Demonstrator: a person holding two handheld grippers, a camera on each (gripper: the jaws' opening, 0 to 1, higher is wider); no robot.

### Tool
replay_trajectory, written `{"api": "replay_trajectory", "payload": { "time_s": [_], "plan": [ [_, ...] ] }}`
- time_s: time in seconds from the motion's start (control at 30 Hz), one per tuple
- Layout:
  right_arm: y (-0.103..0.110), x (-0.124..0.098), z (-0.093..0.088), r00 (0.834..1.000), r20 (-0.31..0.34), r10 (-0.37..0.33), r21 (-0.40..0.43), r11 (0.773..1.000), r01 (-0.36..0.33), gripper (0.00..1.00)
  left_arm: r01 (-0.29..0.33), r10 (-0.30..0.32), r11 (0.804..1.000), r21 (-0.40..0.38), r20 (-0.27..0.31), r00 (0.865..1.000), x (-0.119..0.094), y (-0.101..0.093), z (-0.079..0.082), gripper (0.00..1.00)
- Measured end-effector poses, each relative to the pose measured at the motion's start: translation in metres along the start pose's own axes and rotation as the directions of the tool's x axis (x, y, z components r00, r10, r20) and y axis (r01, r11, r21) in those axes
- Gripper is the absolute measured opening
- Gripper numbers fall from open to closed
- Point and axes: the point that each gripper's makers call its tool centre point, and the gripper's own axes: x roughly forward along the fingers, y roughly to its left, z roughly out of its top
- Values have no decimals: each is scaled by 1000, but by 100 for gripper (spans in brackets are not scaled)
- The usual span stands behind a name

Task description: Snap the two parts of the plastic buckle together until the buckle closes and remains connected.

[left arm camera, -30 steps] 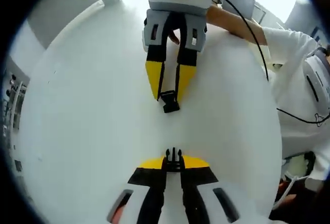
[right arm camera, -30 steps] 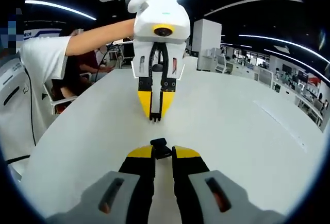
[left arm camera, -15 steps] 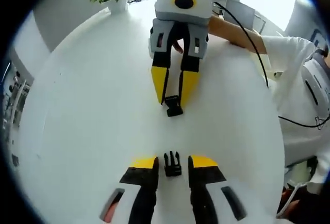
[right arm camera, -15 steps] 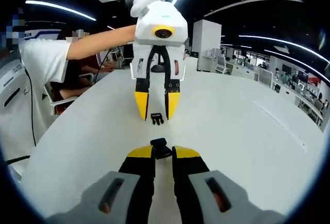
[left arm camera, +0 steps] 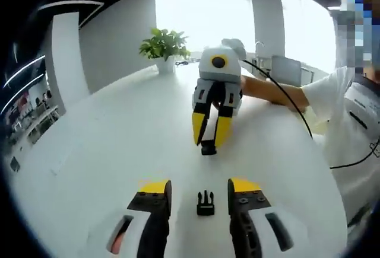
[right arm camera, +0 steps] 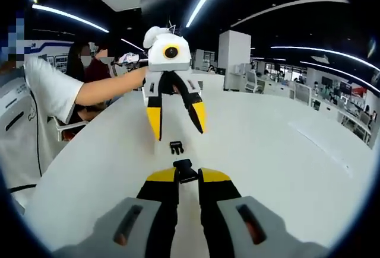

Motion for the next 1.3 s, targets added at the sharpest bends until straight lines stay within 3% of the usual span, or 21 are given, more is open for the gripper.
{"api": "replay_trajectory", "payload": {
  "time_s": [0.23,0.33,0.5,0.6,0.87,1.1,1.3],
  "plan": [
    [-1,-2,10,999,33,-5,3,1000,5,13,-63,63,998,3,82,995,-6,6,0,39],
    [2,-1,15,999,47,3,1,1000,-3,13,-101,99,995,11,118,988,-6,9,0,46],
    [7,-1,24,997,73,12,-11,1000,-11,13,-146,143,989,7,135,980,-15,10,2,48],
    [7,0,24,997,76,13,-9,1000,-13,13,-172,179,983,-58,176,968,-22,13,6,48],
    [-2,6,4,999,42,13,36,999,-14,13,-178,189,981,-81,152,970,-23,5,-5,36],
    [-2,12,-1,1000,20,-13,53,999,12,13,-159,163,986,-58,58,985,-6,-3,-23,37],
    [1,18,-6,1000,-15,-17,50,999,18,13,-132,134,989,-68,36,990,-2,-10,-29,34]
  ]
}}
